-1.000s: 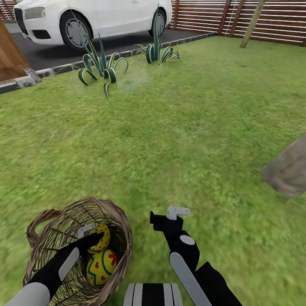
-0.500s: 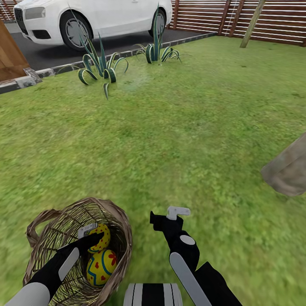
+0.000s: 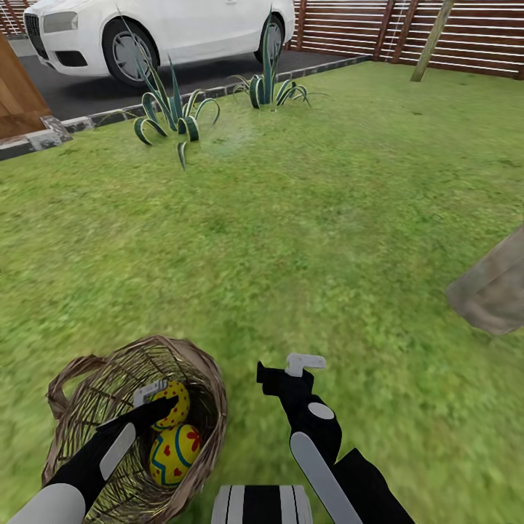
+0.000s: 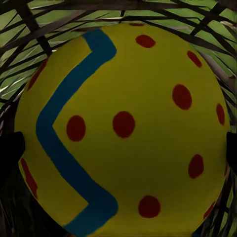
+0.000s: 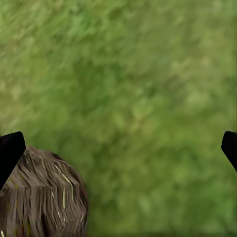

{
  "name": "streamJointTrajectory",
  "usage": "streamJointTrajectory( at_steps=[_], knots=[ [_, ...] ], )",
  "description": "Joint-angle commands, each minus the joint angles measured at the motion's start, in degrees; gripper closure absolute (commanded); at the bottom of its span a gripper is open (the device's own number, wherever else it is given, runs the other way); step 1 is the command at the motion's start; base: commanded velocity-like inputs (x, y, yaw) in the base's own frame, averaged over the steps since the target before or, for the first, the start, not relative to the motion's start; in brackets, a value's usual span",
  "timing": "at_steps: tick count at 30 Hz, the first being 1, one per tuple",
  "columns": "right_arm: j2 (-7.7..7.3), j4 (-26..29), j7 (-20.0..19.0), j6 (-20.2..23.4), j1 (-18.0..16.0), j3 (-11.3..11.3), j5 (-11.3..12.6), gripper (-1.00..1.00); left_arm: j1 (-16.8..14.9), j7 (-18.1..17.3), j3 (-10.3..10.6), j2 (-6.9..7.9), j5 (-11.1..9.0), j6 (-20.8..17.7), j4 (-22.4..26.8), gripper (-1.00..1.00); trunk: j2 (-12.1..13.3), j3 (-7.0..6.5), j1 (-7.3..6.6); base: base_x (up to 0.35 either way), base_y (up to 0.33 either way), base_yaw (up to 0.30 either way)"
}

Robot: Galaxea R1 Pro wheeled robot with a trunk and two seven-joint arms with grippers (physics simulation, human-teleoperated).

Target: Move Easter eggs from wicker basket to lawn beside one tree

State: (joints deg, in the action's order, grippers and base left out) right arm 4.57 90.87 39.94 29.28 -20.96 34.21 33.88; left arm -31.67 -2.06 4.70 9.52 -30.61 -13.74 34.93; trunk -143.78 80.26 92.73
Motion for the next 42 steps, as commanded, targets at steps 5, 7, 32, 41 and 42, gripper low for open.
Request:
streamJointTrajectory(
  at_steps=[5, 7, 32, 41, 42],
  knots=[
    [0.00, 0.1, 0.5, 0.2, 0.0, 0.1, 0.4, -1.00, 0.0, 0.0, 0.3, 0.06, -0.2, -0.4, -2.1, 1.00, 0.0, -0.40, -0.05, -0.002, 0.000, 0.000],
    [0.00, 0.1, 0.5, 0.2, 0.0, 0.1, 0.4, -1.00, 0.0, 0.0, 0.3, 0.06, -0.2, -0.4, -2.0, 1.00, 0.0, -0.40, -0.05, 0.000, 0.000, 0.000],
    [0.00, 0.0, 0.5, 0.2, 0.0, 0.1, 0.4, -1.00, 0.2, 0.3, 0.3, 0.10, 0.0, -0.6, 3.7, 1.00, 0.0, -0.84, -0.11, -0.022, 0.004, 0.000],
    [0.00, 0.1, 0.5, 0.2, 0.0, 0.1, 0.4, -1.00, 0.2, 0.3, 0.3, 0.14, 0.0, -0.9, 3.7, 1.00, 0.1, -1.28, -0.16, 0.000, 0.000, 0.000],
    [0.00, 0.1, 0.5, 0.2, 0.0, 0.1, 0.4, -1.00, 0.2, 0.3, 0.3, 0.15, 0.0, -0.9, 3.8, 1.00, 0.1, -1.28, -0.16, 0.000, 0.000, 0.000]
  ],
)
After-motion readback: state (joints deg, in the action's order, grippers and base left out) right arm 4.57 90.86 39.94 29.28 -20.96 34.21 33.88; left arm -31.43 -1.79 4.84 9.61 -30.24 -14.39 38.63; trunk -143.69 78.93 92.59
